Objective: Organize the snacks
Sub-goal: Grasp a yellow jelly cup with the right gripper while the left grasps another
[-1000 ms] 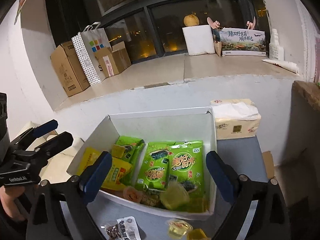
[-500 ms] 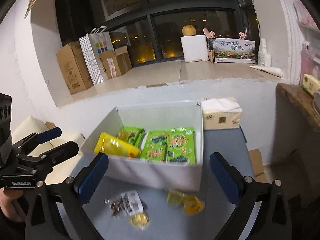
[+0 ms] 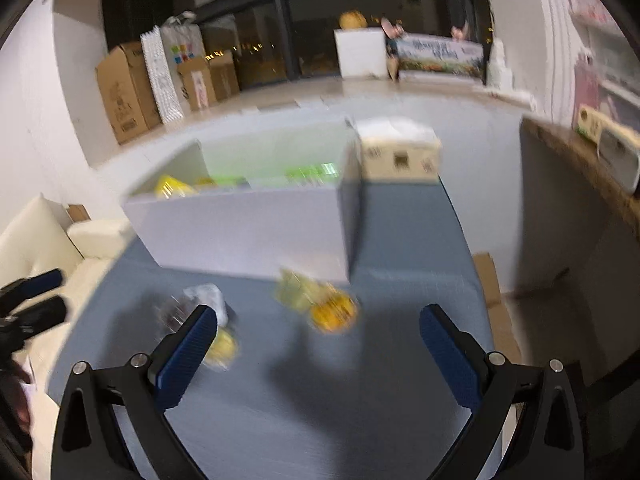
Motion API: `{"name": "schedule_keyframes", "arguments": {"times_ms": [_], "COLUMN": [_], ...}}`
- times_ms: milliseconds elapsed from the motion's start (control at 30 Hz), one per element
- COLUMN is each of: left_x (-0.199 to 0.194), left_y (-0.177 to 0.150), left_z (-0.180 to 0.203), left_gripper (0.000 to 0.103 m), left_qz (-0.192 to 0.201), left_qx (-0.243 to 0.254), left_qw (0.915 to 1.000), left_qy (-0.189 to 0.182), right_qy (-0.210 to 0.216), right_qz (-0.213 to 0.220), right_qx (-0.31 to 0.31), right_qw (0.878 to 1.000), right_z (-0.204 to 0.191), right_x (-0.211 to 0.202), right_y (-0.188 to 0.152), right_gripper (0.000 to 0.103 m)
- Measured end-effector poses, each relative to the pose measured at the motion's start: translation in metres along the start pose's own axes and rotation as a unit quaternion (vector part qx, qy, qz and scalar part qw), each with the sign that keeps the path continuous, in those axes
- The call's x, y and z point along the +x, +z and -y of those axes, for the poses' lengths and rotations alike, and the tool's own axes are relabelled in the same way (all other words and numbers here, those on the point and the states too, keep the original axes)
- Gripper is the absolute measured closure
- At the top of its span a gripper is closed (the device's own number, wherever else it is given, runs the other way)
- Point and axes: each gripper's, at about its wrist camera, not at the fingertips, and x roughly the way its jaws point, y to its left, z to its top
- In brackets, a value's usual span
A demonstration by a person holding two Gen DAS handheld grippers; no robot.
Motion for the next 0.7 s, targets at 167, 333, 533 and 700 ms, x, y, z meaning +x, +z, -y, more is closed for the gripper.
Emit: {"name": "schedule_keyframes", "arguments": {"times_ms": [167,333,533,700], "left_x": [0.009,0.014,0.026,0.046], "left_y": [-0.022,-0.029,-0.028,-0.024], "left_z": [-0.003,0.006,0.015,0.030], "left_gripper": [0.000,0.000,0.000,0.000], "left_qz": [-0.024,-0.033,-0.042,-0.052], "left_qx": [-0.010,0.000,0.009,0.025], "left_qw": [0.9997,0.9994,0.9990,0.9983], "left_qy": [-0.005,-0.012,-0.012,-0.008], "right_qy": [0.000,0.008,0.041,0.052], "right_qz": [-0.018,-0.027,-0.055,-0.045], "right_qx": [0.020,0.014,0.011,0.010], "right_qw": [1.000,1.000,0.998,0.998], "right_z": [0.010,0.010,0.013,0.014], "right_x": [0.028,0.061,0.087,0.072], "right_y": [-0.014,0.001,0.013,0.003], "right_gripper": [0.000,0.000,0.048,0.053]}}
